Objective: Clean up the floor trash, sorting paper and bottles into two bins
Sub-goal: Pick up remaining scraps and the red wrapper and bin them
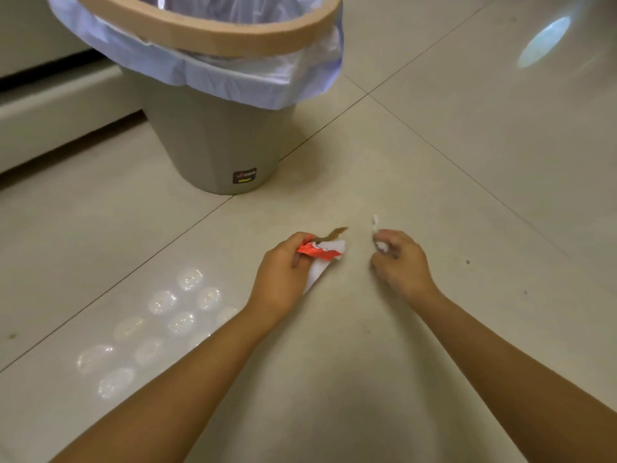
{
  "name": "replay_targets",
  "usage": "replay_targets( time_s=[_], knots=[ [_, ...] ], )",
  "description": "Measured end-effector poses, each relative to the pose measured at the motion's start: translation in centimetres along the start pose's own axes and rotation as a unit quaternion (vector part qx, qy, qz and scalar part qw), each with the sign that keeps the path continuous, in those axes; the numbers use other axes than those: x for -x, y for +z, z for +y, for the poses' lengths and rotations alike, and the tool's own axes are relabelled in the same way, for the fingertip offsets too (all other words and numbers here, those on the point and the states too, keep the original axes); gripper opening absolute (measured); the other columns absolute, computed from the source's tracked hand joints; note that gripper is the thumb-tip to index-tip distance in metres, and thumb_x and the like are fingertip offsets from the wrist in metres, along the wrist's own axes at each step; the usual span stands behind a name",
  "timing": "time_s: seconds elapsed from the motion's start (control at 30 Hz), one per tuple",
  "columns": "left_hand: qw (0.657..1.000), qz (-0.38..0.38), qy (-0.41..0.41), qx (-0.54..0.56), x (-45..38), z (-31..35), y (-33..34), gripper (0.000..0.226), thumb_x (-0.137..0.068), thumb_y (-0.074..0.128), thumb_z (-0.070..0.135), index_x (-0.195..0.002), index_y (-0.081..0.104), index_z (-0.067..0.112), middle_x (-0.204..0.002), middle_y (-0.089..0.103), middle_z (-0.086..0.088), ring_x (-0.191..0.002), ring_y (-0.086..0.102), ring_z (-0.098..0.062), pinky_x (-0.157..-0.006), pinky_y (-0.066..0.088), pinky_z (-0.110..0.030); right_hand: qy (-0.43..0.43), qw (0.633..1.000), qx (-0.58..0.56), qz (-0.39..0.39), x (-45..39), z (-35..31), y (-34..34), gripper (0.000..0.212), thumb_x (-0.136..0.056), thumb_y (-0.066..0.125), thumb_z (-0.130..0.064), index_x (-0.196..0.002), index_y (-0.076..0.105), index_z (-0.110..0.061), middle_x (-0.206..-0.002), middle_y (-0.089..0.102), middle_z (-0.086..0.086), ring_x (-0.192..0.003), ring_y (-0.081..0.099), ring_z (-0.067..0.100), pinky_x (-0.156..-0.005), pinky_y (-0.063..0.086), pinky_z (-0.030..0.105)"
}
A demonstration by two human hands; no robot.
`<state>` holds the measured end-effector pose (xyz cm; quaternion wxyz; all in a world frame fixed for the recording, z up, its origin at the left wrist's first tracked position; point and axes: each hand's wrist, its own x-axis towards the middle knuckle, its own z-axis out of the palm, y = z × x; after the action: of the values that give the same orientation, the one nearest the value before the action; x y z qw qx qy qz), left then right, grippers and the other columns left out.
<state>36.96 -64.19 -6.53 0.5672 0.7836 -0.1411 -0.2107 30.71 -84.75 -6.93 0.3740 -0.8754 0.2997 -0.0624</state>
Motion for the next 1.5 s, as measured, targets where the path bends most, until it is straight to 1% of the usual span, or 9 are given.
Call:
replay_targets(
  time_s=[0.2,0.4,0.5,0.6,0.7,0.9,1.07,1.33,1.5],
  knots=[
    [0.984,0.128,-0.105,0.061,6.9,-2.1,-9.0,0.022,-0.09,0.058,0.02,-0.109,0.058,0.032,-0.091,0.067,0.014,-0.08,0.061,0.002,-0.073,0.047,-0.013,0.004,0.968,-0.221,-0.122,7.5,-8.7,6.2,0.023,-0.08,0.065,0.011,-0.1,0.069,0.001,-0.107,0.065,0.004,-0.095,0.067,0.007,-0.084,0.049,0.014],
    [0.97,0.207,-0.129,0.015,15.3,-4.2,-19.7,0.035,-0.091,0.043,-0.002,-0.097,0.062,0.026,-0.087,0.067,0.028,-0.089,0.062,-0.002,-0.072,0.043,-0.005,-0.026,0.934,-0.254,-0.25,15.1,-16.7,12.5,0.015,-0.076,0.074,0.001,-0.077,0.074,-0.014,-0.08,0.073,-0.006,-0.074,0.066,0.005,-0.072,0.048,0.011],
    [0.948,0.277,-0.154,0.028,18.9,-5.2,-24.8,0.029,-0.094,0.044,-0.002,-0.095,0.064,0.018,-0.085,0.067,0.022,-0.092,0.064,-0.007,-0.07,0.049,-0.014,-0.048,0.93,-0.223,-0.288,17.1,-19.3,15.1,0.018,-0.077,0.07,0.002,-0.077,0.074,-0.015,-0.077,0.073,0.001,-0.07,0.063,0.011,-0.07,0.049,0.018],
    [0.933,0.312,-0.176,0.042,22.2,-6.2,-28.6,0.031,-0.093,0.051,0.005,-0.085,0.063,0.032,-0.091,0.063,0.014,-0.091,0.063,-0.021,-0.074,0.054,-0.033,-0.101,0.93,-0.186,-0.301,18.1,-21.6,16.8,0.013,-0.079,0.071,-0.003,-0.079,0.074,-0.016,-0.073,0.066,-0.005,-0.062,0.051,0.002,-0.064,0.043,0.013],
    [0.922,0.319,-0.213,0.054,25.0,-7.6,-30.3,0.017,-0.091,0.058,0.017,-0.088,0.064,0.033,-0.096,0.069,0.007,-0.094,0.067,-0.022,-0.088,0.055,-0.044,-0.129,0.927,-0.152,-0.318,18.6,-23.8,18.2,0.012,-0.081,0.069,-0.006,-0.082,0.073,-0.017,-0.076,0.065,-0.007,-0.065,0.051,0.003,-0.067,0.042,0.014],
    [0.947,0.268,-0.177,0.008,28.9,-5.9,-30.4,0.019,-0.096,0.047,0.01,-0.097,0.06,0.023,-0.106,0.071,0.004,-0.096,0.067,-0.01,-0.092,0.053,-0.035,-0.154,0.914,-0.159,-0.34,20.5,-28.5,18.8,0.016,-0.083,0.068,-0.005,-0.082,0.069,-0.02,-0.086,0.068,0.011,-0.065,0.068,0.023,-0.072,0.056,0.036],
    [0.95,0.277,-0.085,-0.116,30.2,1.9,-31.7,0.022,-0.096,0.047,0.016,-0.102,0.061,0.032,-0.094,0.068,0.011,-0.086,0.063,-0.005,-0.08,0.054,-0.033,-0.241,0.875,-0.223,-0.357,23.5,-36.8,15.7,0.014,-0.081,0.071,-0.006,-0.089,0.07,-0.018,-0.081,0.069,0.004,-0.068,0.068,0.016,-0.068,0.056,0.024],
    [0.836,0.463,0.054,-0.289,32.4,14.9,-38.8,0.021,-0.092,0.044,0.019,-0.104,0.059,0.029,-0.08,0.065,0.005,-0.073,0.059,-0.012,-0.065,0.049,-0.035,-0.306,0.783,-0.352,-0.411,28.1,-51.1,11.3,0.012,-0.084,0.068,-0.012,-0.095,0.071,-0.014,-0.088,0.072,0.005,-0.08,0.069,0.015,-0.065,0.056,0.022],
    [0.782,0.495,-0.11,-0.362,33.7,13.6,-44.1,0.032,-0.099,0.037,0.023,-0.129,0.043,0.03,-0.079,0.063,0.004,-0.062,0.056,-0.013,-0.056,0.049,-0.034,-0.324,0.778,-0.29,-0.454,31.1,-55.8,13.5,0.016,-0.087,0.065,-0.011,-0.103,0.07,-0.012,-0.095,0.072,0.001,-0.086,0.069,0.009,-0.071,0.055,0.015]
  ],
)
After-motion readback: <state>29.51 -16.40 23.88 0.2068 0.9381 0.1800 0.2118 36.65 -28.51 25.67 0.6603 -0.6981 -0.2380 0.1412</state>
